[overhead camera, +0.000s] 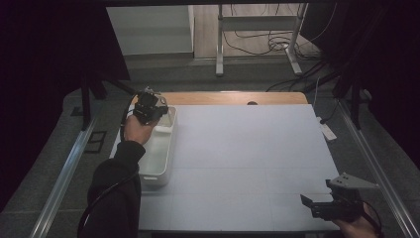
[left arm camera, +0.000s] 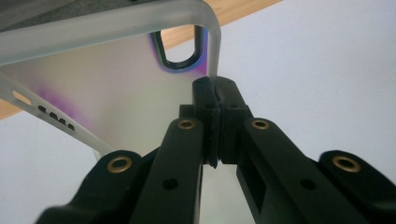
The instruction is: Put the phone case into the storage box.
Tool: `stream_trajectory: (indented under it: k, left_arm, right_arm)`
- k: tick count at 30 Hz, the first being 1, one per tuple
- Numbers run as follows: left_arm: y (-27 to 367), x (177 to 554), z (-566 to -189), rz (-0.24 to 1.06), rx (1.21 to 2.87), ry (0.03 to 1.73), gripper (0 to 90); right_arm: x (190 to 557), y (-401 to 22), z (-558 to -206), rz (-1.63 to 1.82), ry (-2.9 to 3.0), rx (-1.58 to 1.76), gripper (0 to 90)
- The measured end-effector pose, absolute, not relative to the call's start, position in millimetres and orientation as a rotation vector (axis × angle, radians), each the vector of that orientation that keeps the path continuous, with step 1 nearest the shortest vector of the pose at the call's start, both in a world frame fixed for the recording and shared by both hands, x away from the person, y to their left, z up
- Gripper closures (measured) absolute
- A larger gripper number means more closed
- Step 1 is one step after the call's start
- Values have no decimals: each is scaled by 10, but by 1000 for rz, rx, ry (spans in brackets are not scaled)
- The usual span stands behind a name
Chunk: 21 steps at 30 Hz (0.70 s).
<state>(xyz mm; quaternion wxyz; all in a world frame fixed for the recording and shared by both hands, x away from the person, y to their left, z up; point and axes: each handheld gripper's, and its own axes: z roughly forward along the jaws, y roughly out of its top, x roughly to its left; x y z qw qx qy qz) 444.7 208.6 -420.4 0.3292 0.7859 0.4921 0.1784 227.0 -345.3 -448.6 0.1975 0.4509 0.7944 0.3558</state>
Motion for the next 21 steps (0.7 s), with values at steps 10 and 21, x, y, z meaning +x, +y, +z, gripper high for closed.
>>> stream_trajectory:
  k: [10,21]
  left_arm:
    - [2027,4536,-4352,459,2065,1318,887]
    - [1996,4624,-4493,433,2056,1355,885]
  right_arm:
    - [2268,-3448,-4487,994,2227,1258,0]
    - [2270,-3440,-4489,984,2239,1250,0]
